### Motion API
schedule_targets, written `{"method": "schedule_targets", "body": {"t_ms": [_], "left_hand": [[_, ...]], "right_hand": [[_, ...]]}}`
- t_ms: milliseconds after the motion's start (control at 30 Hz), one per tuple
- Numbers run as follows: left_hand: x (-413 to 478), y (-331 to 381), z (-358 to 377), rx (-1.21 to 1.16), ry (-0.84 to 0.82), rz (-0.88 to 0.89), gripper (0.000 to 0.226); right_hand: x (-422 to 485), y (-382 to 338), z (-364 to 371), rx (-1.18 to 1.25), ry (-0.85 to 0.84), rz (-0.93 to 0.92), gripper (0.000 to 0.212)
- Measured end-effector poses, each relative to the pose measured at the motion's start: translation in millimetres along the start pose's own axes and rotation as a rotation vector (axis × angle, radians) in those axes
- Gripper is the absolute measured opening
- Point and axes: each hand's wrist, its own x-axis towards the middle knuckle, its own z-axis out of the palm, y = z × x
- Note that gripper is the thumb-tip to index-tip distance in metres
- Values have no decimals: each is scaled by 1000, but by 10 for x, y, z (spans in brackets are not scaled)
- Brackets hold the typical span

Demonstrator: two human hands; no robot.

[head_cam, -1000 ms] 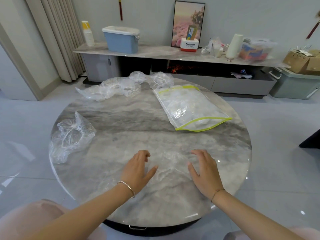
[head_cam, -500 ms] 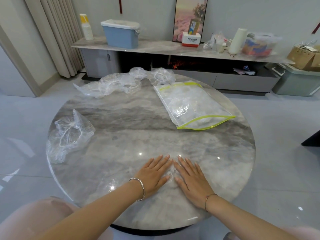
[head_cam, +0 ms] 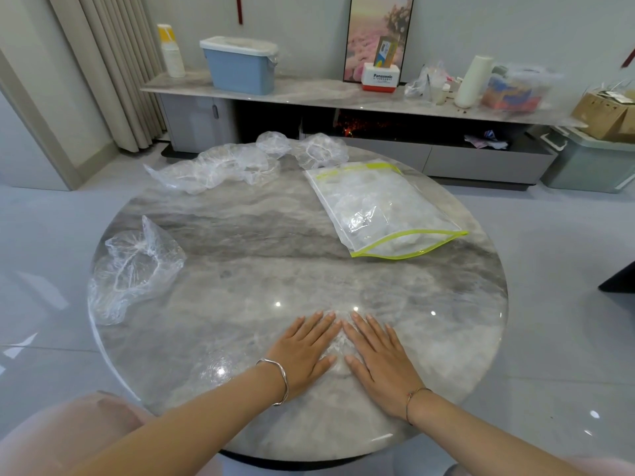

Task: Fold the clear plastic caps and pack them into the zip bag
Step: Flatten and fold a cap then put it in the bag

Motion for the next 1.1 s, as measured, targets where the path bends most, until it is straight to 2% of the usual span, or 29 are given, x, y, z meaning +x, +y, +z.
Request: {"method": "schedule_targets", "body": {"t_ms": [100, 167, 233, 300, 333, 400, 500, 567, 700, 767, 867, 1000, 1100], "left_hand": [[-22, 20, -87, -23, -9, -22, 68], [-16, 34, -129, -19, -3, 28, 82], [-22, 43, -198, -78, -32, 12, 93], [-38, 21, -291, -49, -29, 0, 96], [-48, -2, -333, -32, -14, -16, 96], [-74, -51, -430, -14, 31, -48, 88], [-102, -127, -498, -67, 18, -127, 50], [-140, -169, -521, -111, 14, -144, 40], [-218, -196, -503, -121, 56, -101, 37], [-272, -184, -481, -146, 129, -36, 43], [-271, -196, -373, -120, 267, 99, 45], [-256, -175, -281, -188, 20, 97, 79], [-252, -163, -267, -204, -44, 76, 89]], "right_hand": [[-3, -7, -14, -4, -1, -4, 88], [2, -12, -45, 0, -11, -11, 82], [9, 2, -89, 51, -6, -25, 85], [9, 17, -155, 117, 62, -41, 92], [3, 13, -200, 121, 111, -69, 88], [-21, -12, -271, 96, 209, -179, 67], [-69, -60, -283, 13, 200, -397, 48], [-108, -96, -259, -31, 135, -485, 53], [-154, -98, -252, -49, 12, -503, 69], [-161, -97, -229, -75, 17, -516, 69], [-142, -112, -197, -54, 64, -502, 57], [-85, -97, -181, 3, 149, -428, 54], [-26, -39, -193, -48, 220, -377, 49]]}}
